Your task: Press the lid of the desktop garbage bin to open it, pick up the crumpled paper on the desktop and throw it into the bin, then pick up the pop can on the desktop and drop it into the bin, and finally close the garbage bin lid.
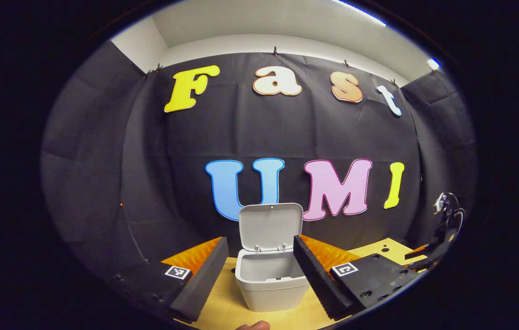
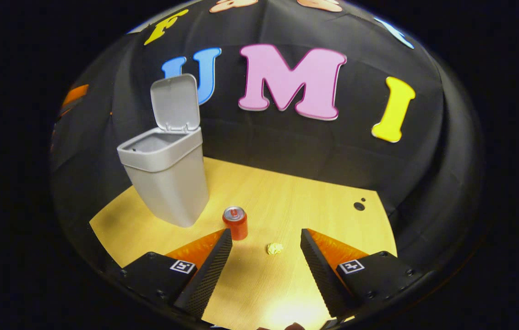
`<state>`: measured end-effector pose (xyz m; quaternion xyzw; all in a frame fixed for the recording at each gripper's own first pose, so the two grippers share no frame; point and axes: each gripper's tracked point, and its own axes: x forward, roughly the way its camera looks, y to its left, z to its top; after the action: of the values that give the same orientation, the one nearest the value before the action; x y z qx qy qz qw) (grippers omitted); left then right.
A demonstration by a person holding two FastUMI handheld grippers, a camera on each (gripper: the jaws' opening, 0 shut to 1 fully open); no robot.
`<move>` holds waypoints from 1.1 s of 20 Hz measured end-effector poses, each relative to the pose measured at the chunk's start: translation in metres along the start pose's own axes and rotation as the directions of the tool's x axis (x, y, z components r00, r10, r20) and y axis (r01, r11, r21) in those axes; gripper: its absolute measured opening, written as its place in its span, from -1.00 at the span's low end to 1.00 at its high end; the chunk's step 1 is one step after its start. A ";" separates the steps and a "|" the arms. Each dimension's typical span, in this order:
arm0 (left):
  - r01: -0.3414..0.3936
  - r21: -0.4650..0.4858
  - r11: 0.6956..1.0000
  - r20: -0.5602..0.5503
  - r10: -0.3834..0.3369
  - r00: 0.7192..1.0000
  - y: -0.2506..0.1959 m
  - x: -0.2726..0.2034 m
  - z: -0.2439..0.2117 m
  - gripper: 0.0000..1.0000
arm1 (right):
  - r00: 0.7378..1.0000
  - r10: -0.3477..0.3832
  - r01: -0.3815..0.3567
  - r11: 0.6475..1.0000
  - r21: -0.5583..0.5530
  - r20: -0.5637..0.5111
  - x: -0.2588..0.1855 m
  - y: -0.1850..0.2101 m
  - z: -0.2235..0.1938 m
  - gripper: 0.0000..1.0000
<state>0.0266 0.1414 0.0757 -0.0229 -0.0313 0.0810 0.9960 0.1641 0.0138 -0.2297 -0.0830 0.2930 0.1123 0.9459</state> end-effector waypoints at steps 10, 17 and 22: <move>-0.246 -0.064 0.967 -0.047 0.244 0.969 0.014 -0.082 -0.029 0.95 | 0.915 0.105 -0.101 0.994 0.029 -0.390 0.146 -0.013 -0.128 0.90; -0.367 -0.019 0.930 -0.112 0.363 0.925 0.014 -0.114 -0.045 0.96 | 0.890 0.068 -0.063 0.998 0.026 -0.451 0.181 -0.032 -0.157 0.07; -0.359 -0.014 0.933 -0.093 0.356 0.930 0.020 -0.111 -0.041 0.96 | 0.936 0.117 -0.099 0.992 0.073 -0.332 0.162 -0.020 -0.113 -0.49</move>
<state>-0.0834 0.1410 0.0278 -0.0471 0.0165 0.2594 0.9645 0.2392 -0.0041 -0.4133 -0.0586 0.4569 0.1402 0.8765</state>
